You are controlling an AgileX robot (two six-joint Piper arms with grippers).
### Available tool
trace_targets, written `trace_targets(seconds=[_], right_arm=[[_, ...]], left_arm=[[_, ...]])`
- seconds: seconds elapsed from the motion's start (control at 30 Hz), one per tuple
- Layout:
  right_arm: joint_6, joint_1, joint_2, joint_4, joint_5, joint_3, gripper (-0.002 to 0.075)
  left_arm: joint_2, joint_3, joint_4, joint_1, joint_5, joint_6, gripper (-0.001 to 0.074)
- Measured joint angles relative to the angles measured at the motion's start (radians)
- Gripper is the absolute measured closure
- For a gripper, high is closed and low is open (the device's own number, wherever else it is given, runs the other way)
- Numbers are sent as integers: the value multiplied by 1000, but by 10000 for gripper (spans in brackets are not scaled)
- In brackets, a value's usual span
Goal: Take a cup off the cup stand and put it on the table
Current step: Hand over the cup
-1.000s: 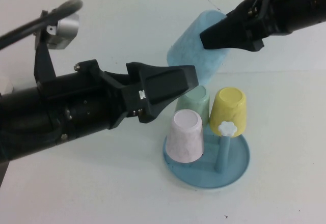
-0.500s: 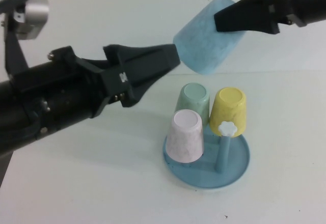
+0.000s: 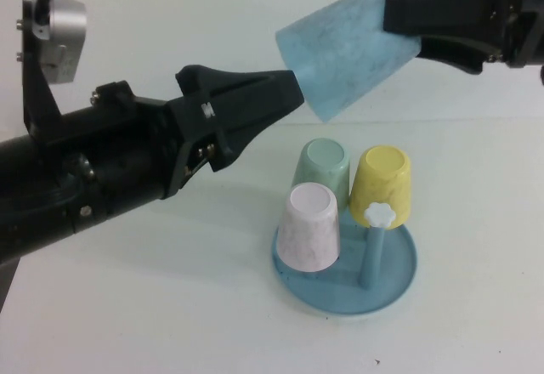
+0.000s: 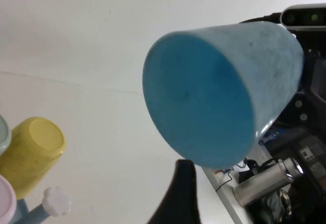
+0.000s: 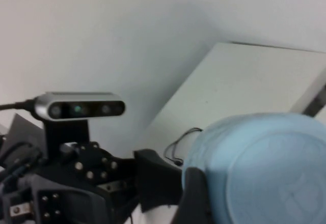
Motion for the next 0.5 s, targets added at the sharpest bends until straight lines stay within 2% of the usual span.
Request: trace_targets(seconds=[0.33, 0.43, 0.5], right_arm=[[-67, 100, 0, 49, -2, 29, 182], [-69, 121, 0, 48, -14, 29, 182], [-71, 134, 0, 48, -21, 29, 182]], left_arm=[[11, 0, 0, 0, 29, 5, 141], [11, 0, 0, 0, 37, 15, 210], [11, 0, 0, 0, 39, 26, 302]])
